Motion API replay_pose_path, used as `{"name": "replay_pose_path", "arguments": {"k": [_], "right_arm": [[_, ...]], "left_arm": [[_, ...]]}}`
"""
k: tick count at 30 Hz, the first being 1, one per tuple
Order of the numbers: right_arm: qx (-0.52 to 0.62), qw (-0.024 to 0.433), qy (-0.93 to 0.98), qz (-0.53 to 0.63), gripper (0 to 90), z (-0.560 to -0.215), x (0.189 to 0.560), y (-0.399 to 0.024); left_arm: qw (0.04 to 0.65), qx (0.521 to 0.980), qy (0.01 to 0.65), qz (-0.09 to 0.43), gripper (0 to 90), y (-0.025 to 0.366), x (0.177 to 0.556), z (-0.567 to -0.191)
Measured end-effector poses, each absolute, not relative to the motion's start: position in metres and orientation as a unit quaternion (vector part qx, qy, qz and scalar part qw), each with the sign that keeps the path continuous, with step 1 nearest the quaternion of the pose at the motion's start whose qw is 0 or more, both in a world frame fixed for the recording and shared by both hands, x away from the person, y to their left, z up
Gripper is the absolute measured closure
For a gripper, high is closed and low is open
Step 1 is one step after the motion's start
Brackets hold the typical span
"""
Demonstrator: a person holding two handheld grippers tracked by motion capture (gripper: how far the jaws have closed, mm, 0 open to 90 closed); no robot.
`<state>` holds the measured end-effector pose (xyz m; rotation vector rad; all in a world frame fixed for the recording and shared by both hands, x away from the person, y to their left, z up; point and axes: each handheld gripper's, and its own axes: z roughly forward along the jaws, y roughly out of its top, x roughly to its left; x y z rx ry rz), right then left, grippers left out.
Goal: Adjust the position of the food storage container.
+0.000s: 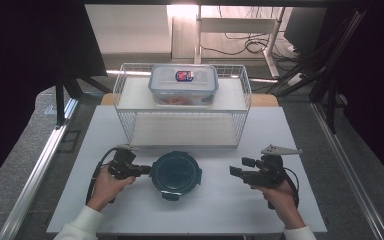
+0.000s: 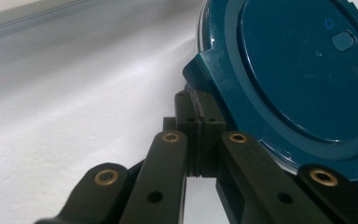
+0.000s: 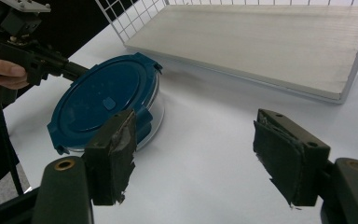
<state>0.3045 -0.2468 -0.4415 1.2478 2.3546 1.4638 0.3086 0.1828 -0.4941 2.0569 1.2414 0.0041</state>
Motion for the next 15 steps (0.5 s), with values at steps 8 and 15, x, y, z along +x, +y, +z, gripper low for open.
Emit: {"name": "replay_pose_path", "arguments": {"k": [8,15], "right_arm": [[0.41,0.049,0.775,0.479,29.8,-0.4422,0.305,-0.2464],[0.41,0.048,0.775,0.479,29.8,-0.4426,0.3052,-0.2461]], "left_arm": [[0.366,0.803,0.47,0.0,90.0,0.1768,0.3033,-0.4904],[0.371,0.804,0.465,-0.007,90.0,0.1725,0.3024,-0.4913]]}}
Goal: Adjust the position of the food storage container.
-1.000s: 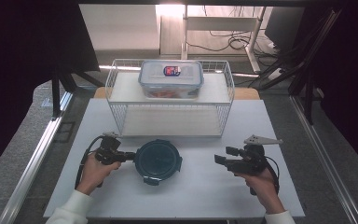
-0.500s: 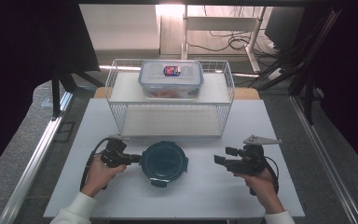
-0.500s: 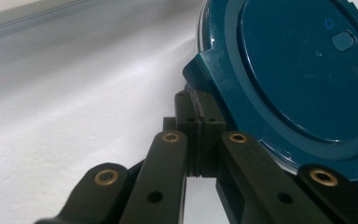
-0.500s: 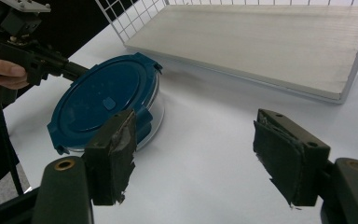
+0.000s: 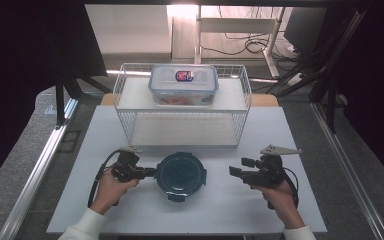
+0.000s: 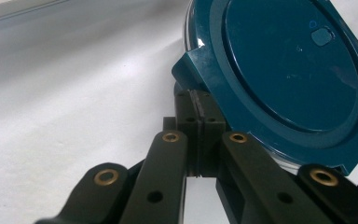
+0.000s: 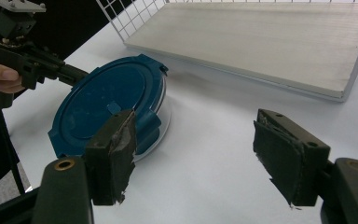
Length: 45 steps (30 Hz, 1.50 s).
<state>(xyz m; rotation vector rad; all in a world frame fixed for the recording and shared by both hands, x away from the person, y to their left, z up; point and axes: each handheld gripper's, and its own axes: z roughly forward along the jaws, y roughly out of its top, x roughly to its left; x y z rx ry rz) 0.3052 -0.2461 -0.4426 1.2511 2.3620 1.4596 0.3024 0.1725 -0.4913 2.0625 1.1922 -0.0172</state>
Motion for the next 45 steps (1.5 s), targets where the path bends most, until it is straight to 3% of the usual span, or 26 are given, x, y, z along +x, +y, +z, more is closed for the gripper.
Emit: {"name": "replay_pose_path", "arguments": {"k": [23,30,33,39,45], "right_arm": [[0.416,0.048,0.775,0.473,29.6,-0.446,0.307,-0.246],[0.413,0.051,0.774,0.476,29.3,-0.442,0.304,-0.244],[0.415,0.05,0.775,0.474,29.3,-0.443,0.303,-0.242],[0.414,0.052,0.78,0.467,28.7,-0.447,0.299,-0.239],[0.42,0.053,0.777,0.466,27.7,-0.446,0.297,-0.241]], "left_arm": [[0.392,0.8,0.454,-0.023,90.0,0.161,0.296,-0.491],[0.404,0.786,0.467,0.025,89.3,0.175,0.29,-0.477],[0.407,0.778,0.476,0.048,77.6,0.179,0.284,-0.471],[0.399,0.776,0.482,0.085,40.6,0.177,0.278,-0.455],[0.402,0.779,0.471,0.102,24.3,0.171,0.272,-0.445]]}}
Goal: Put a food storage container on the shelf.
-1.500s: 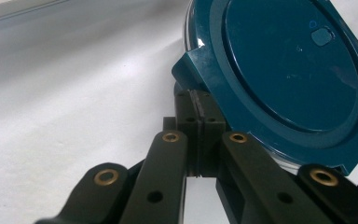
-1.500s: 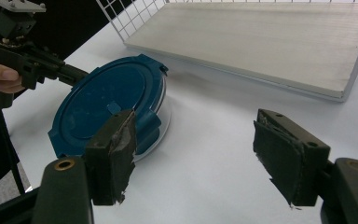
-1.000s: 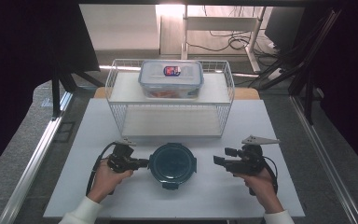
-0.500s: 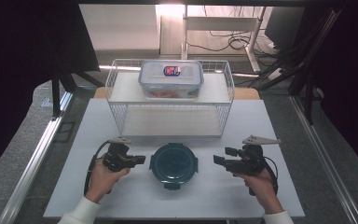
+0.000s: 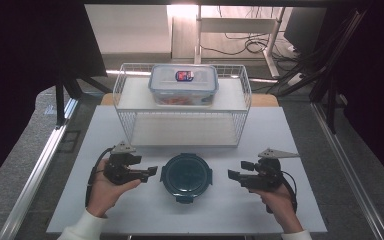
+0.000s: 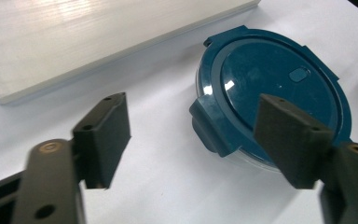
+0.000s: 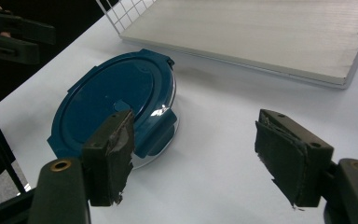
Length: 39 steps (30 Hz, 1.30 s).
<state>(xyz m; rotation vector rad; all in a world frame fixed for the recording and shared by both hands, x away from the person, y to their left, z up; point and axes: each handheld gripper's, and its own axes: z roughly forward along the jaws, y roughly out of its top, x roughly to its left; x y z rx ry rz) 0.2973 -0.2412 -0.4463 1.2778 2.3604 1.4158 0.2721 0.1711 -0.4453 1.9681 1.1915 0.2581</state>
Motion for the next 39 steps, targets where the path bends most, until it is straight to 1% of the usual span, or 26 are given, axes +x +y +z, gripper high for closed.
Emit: {"name": "replay_pose_path", "arguments": {"k": [5,13,16,20,32,35,39], "right_arm": [[0.417,0.049,0.784,0.456,24.2,-0.448,0.299,-0.233],[0.416,0.04,0.792,0.444,20.5,-0.452,0.298,-0.217],[0.427,0.032,0.787,0.444,20.0,-0.449,0.299,-0.21],[0.424,0.032,0.791,0.439,19.7,-0.446,0.301,-0.197],[0.443,-0.003,0.781,0.44,19.7,-0.463,0.319,-0.184],[0.448,-0.02,0.779,0.438,19.3,-0.471,0.322,-0.181],[0.459,-0.036,0.773,0.436,19.0,-0.479,0.325,-0.177]], "left_arm": [[0.406,0.768,0.487,0.092,18.3,0.174,0.272,-0.446],[0.411,0.762,0.496,0.069,13.2,0.174,0.277,-0.45],[0.418,0.755,0.503,0.047,12.1,0.173,0.286,-0.45],[0.424,0.749,0.507,0.04,10.3,0.165,0.292,-0.448],[0.435,0.738,0.515,-0.012,8.8,0.159,0.306,-0.463],[0.437,0.735,0.518,-0.022,8.9,0.157,0.307,-0.466],[0.441,0.732,0.516,-0.05,10.0,0.154,0.309,-0.474]]}}
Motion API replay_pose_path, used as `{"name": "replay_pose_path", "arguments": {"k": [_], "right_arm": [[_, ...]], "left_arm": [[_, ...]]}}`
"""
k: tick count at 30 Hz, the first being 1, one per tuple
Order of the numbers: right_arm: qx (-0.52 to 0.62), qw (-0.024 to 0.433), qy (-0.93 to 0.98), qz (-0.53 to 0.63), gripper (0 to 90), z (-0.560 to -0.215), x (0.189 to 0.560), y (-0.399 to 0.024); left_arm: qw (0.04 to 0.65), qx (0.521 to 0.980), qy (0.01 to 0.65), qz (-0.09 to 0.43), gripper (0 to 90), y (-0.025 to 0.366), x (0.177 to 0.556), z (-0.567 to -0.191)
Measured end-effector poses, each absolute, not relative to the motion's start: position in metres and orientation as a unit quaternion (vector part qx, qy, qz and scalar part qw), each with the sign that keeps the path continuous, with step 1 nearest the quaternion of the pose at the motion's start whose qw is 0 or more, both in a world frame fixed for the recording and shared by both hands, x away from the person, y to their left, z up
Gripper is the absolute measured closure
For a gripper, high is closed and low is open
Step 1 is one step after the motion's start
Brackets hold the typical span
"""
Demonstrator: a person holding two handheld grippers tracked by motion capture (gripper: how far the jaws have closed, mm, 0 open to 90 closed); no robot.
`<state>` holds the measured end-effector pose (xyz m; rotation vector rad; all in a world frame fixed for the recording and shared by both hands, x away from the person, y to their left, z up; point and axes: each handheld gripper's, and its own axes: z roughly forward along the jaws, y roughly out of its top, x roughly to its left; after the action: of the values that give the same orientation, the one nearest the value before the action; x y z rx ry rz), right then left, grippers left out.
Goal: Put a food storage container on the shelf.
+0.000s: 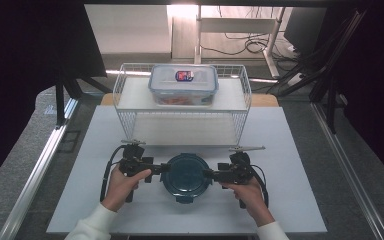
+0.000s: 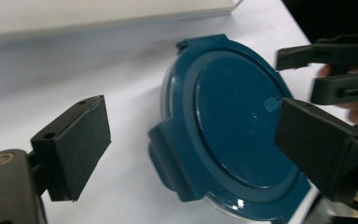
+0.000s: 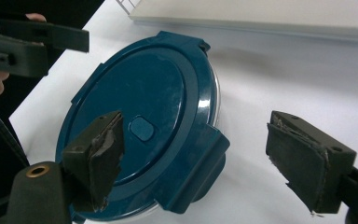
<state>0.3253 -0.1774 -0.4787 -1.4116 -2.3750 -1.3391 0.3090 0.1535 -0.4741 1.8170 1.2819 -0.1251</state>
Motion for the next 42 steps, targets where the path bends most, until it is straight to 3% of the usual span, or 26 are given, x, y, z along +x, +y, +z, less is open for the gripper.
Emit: {"name": "replay_pose_path", "arguments": {"k": [6,18,23,26,35,42], "right_arm": [[-0.479,0.069,-0.761,-0.432,18.0,-0.492,0.328,-0.174],[-0.494,0.116,-0.751,-0.423,16.8,-0.506,0.328,-0.165],[-0.5,0.147,-0.742,-0.421,18.2,-0.509,0.326,-0.163],[-0.503,0.157,-0.738,-0.422,20.9,-0.509,0.325,-0.162],[-0.533,0.168,-0.711,-0.426,29.2,-0.508,0.324,-0.164],[-0.547,0.165,-0.697,-0.433,35.2,-0.501,0.317,-0.168]], "left_arm": [[0.433,0.733,0.522,-0.059,10.2,0.153,0.311,-0.483],[0.435,0.718,0.526,-0.133,10.8,0.146,0.312,-0.505],[0.436,0.718,0.519,-0.16,18.4,0.146,0.31,-0.511],[0.425,0.723,0.525,-0.143,25.6,0.143,0.307,-0.509],[0.43,0.693,0.554,-0.166,34.0,0.149,0.304,-0.508],[0.433,0.697,0.553,-0.148,38.9,0.148,0.296,-0.498]]}}
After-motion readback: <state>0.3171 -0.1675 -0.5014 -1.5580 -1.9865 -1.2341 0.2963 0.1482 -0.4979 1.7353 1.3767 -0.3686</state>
